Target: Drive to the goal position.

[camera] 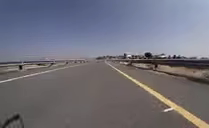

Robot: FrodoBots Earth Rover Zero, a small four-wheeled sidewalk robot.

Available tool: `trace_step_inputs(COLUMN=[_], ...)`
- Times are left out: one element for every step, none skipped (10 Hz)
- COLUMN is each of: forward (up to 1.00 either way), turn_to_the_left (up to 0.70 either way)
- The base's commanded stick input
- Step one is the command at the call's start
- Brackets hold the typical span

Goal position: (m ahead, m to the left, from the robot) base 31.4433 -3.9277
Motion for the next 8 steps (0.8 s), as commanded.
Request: trace_step_inputs(forward=[1.00, 1.00, 1.00, 1.00, 1.00, 1.00, 1.00, 1.00], turn_to_the_left=[0.00, 0.00, 0.00, 0.00, 0.00, 0.00, 0.00, 0.00])
